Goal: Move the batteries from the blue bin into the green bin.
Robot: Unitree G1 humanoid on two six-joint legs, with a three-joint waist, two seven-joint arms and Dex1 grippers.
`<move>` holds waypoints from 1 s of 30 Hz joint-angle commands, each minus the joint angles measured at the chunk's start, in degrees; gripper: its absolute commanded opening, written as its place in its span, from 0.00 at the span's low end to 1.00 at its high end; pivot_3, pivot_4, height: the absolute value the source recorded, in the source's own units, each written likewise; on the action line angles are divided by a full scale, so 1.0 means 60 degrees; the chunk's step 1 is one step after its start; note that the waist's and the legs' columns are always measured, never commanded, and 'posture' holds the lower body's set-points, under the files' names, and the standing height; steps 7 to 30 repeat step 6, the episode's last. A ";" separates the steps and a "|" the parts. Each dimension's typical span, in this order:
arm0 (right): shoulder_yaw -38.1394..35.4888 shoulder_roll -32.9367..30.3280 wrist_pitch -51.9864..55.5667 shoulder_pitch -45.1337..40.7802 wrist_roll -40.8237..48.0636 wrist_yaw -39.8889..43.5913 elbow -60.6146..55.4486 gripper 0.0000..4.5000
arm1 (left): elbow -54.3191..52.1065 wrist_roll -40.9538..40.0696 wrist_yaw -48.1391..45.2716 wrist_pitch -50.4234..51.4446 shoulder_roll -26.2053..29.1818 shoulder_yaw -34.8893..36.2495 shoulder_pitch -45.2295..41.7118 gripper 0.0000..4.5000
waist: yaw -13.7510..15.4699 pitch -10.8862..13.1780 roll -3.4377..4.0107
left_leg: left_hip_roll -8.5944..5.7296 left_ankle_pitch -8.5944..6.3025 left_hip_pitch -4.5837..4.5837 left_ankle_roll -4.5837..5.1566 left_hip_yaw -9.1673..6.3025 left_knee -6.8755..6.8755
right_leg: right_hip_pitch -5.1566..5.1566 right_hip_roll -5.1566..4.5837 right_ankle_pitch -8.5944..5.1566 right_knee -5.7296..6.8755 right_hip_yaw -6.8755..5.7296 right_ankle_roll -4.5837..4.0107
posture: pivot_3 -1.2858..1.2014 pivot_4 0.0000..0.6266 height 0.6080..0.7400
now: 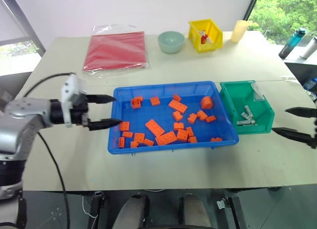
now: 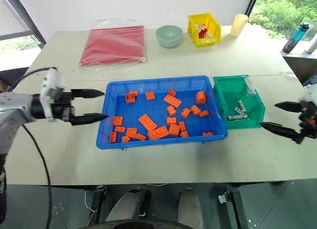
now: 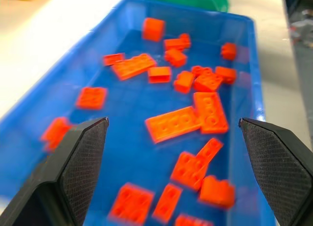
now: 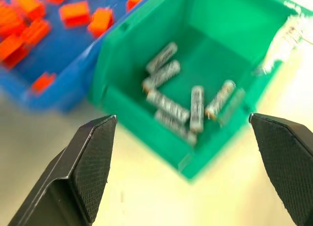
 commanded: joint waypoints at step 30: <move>0.0190 -0.0164 -0.1023 -0.0539 0.0320 0.0455 0.1132 0.99 | 0.0234 -0.0062 -0.0394 -0.0291 0.0543 0.0981 0.0221 1.00 | 0.0027 0.0000 0.0000 | -0.0002 0.0000 -0.0003 0.0000 -0.0004 0.0002 | 0.0000 -0.0004 0.0000 -0.0004 0.0000 0.0000 | 0.52 0.24 0.82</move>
